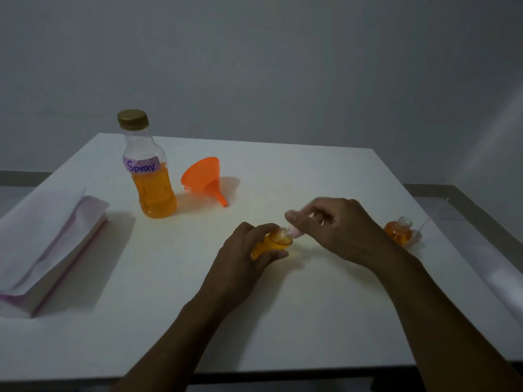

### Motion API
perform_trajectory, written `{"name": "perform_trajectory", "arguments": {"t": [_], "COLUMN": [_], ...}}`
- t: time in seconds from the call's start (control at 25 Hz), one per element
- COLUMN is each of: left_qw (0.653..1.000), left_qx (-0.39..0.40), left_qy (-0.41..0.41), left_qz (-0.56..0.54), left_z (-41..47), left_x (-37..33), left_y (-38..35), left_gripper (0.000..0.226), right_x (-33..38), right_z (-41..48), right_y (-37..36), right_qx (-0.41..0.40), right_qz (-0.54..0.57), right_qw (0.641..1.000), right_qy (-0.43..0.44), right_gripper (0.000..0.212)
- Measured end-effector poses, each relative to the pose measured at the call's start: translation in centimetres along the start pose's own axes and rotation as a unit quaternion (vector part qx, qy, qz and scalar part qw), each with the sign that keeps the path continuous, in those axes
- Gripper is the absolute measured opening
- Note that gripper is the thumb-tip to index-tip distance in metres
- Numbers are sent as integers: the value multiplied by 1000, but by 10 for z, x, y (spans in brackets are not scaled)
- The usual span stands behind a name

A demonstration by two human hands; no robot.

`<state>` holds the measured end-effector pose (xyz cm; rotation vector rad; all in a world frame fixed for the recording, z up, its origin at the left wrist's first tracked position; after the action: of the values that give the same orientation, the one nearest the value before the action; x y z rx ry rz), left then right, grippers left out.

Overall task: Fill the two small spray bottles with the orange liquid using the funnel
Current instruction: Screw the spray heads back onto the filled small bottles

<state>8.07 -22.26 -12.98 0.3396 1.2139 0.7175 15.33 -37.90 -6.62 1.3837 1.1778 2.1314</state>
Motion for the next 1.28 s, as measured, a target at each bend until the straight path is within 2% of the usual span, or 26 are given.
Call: {"name": "perform_trajectory", "arguments": {"t": [0.12,0.2,0.24,0.32,0.36,0.48,0.56,0.6,0.72,0.88,0.96,1.0,1.12,1.28], "left_qw": [1000,1000,1000,1000,1000,1000,1000,1000,1000,1000,1000,1000,998,988], "left_qx": [2,7,9,6,4,5,9,10,-2,-2,-4,-13,-50,-105], "left_qy": [9,5,2,0,0,1,-2,-4,-11,-5,-12,-19,-43,-105], "left_qz": [-9,-21,-24,-27,-26,-22,-21,-20,-11,-4,-3,3,22,30], "left_z": [1,1,1,0,0,0,0,0,0,1,1,0,-2,-4], "left_x": [2,1,-1,-3,-3,-4,-5,-6,-8,-8,-10,-12,-19,-27], "left_y": [2,2,1,1,1,1,1,1,2,1,1,2,9,20], "left_gripper": [48,47,45,44,44,48,43,40,42,46,46,47,44,39], "right_x": [5,4,0,-9,-13,-8,-7,-9,-15,-5,-8,-10,-7,5], "right_z": [-10,-13,-12,-8,-7,-14,-18,-17,-12,-18,-17,-15,-10,-8], "right_y": [1,-6,-8,-8,-6,3,-2,-5,-7,-4,-8,-10,-19,-30], "right_qx": [45,30,14,-4,-5,11,7,-3,-23,-3,0,-5,0,54], "right_qz": [92,91,76,36,35,96,98,89,48,86,75,63,32,83], "right_qw": [994,994,996,999,999,995,994,995,998,995,995,997,999,995], "right_qy": [49,60,37,-11,-19,27,50,34,-21,52,59,50,30,-2], "right_gripper": [42,25,24,50,57,47,31,23,48,29,19,21,45,42]}}
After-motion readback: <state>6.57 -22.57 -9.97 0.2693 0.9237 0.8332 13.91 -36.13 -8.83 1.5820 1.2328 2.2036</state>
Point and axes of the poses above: each hand's wrist, its own z-axis towards the middle knuckle, its own y-axis out of the back of the hand, x = y × z, the point moved 8 cm from there along z, towards the middle knuckle, and after that the axes turned 3 degrees about -x, right-handed, at the moved point
